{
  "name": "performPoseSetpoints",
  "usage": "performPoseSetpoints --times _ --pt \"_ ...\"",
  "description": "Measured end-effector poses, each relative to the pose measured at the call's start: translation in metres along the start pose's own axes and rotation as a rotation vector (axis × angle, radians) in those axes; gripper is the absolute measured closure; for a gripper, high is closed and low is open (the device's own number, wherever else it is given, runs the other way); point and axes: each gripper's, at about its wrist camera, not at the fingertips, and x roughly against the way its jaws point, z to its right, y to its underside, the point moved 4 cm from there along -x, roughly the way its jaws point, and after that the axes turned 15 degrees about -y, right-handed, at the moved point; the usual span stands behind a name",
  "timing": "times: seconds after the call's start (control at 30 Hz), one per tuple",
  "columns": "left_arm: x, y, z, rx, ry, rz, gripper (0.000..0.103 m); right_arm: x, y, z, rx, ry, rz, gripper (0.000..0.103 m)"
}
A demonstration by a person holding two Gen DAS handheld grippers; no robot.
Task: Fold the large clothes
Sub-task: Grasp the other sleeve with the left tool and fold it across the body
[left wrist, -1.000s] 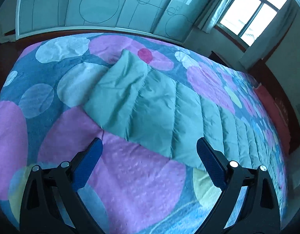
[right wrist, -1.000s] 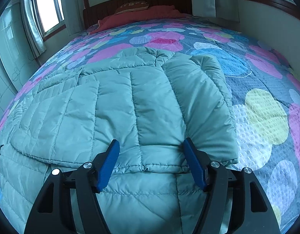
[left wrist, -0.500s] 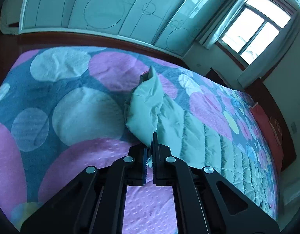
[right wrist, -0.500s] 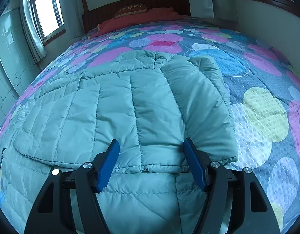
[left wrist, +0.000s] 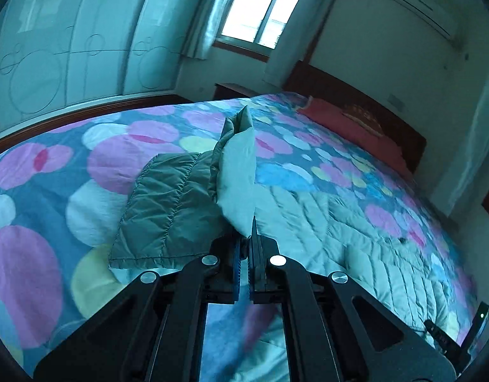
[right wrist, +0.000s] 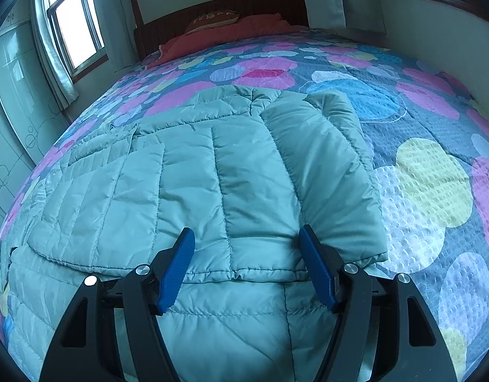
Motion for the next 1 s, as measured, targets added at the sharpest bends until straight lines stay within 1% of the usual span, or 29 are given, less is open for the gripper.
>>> performPoseSetpoints --times 0.13,0.3,0.47,0.57,0.67,0.7,0.73,0.77,0.8,0.83,0.87,0.93,1.0 --pt "-0.003 0.018 0.065 -0.12 0.07 -0.036 0.1 0.0 0.0 0.0 -0.006 -0.007 0.006 0.036" --pt "0.005 0.043 0.138 -0.255 0.15 -0.027 0.1 0.001 0.001 0.001 -0.017 -0.021 0.014 0.036" --pt "0.012 0.08 0.184 -0.359 0.205 -0.04 0.1 0.002 0.002 0.004 -0.031 -0.039 0.022 0.036" --pt "0.009 0.101 0.206 -0.422 0.209 -0.051 0.1 0.002 0.002 0.004 -0.038 -0.047 0.026 0.036" --pt "0.003 0.121 0.223 -0.488 0.21 -0.085 0.099 0.002 0.002 0.005 -0.041 -0.051 0.027 0.036" --pt "0.002 0.125 0.226 -0.502 0.214 -0.098 0.097 0.002 0.002 0.005 -0.041 -0.052 0.027 0.036" --pt "0.004 0.129 0.229 -0.513 0.214 -0.106 0.092 0.002 0.001 0.005 -0.041 -0.052 0.027 0.036" --pt "0.005 0.131 0.23 -0.52 0.223 -0.114 0.08 0.002 0.001 0.005 -0.042 -0.052 0.026 0.036" --pt "0.008 0.13 0.23 -0.518 0.241 -0.121 0.074 0.002 0.002 0.004 -0.042 -0.052 0.025 0.036" --pt "0.012 0.129 0.228 -0.512 0.251 -0.118 0.065 0.002 0.002 0.004 -0.043 -0.053 0.025 0.036" --pt "0.016 0.127 0.228 -0.507 0.253 -0.108 0.058 0.002 0.002 0.004 -0.043 -0.053 0.024 0.036" --pt "0.025 0.122 0.223 -0.504 0.26 -0.094 0.054 0.002 0.002 0.004 -0.041 -0.049 0.023 0.036" --pt "0.032 0.116 0.216 -0.496 0.26 -0.09 0.054 0.003 0.001 0.004 -0.04 -0.044 0.023 0.036"
